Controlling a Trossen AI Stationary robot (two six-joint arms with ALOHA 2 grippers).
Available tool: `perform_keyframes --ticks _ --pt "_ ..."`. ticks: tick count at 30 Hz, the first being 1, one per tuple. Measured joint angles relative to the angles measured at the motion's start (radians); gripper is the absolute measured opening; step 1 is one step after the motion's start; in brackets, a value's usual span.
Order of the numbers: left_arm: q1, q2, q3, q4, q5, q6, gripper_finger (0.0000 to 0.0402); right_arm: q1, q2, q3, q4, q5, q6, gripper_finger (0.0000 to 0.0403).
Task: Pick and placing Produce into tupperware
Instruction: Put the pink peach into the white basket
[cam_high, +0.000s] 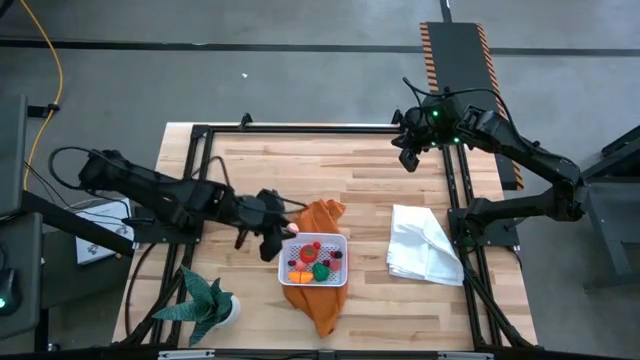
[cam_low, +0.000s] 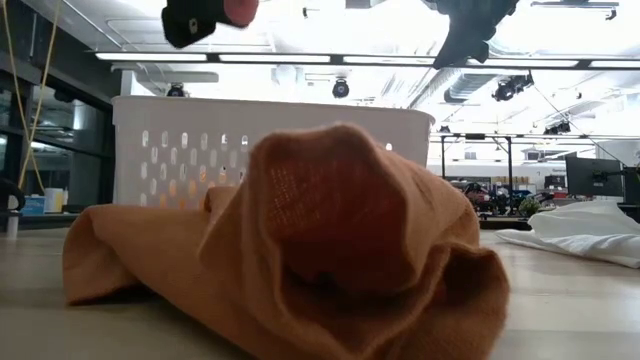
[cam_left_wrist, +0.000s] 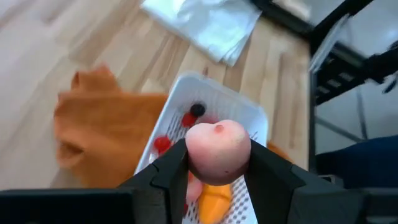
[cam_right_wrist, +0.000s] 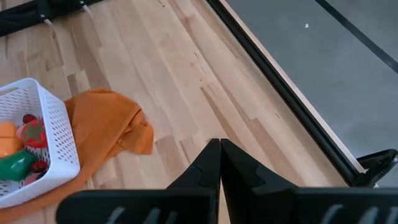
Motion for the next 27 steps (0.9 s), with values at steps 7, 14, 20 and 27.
perform_keyframes --ticks 7,14,20,27 --pt "-0.006 0.111 0.000 0.078 -0.019 -0.112 0.0129 0.000 0.000 0.000 -0.006 0.000 -0.016 0.0000" --pt "-0.007 0.187 -0.001 0.095 -0.011 -0.142 0.0129 0.000 0.000 0.000 -0.048 0.000 -0.034 0.0000" --pt "-0.006 0.243 0.000 0.080 0.023 -0.149 0.0129 0.000 0.000 0.000 -0.057 -0.001 -0.038 0.0000" --pt "-0.007 0.301 0.002 0.100 0.037 -0.160 0.0129 0.000 0.000 0.000 -0.054 -0.001 -0.015 0.0000"
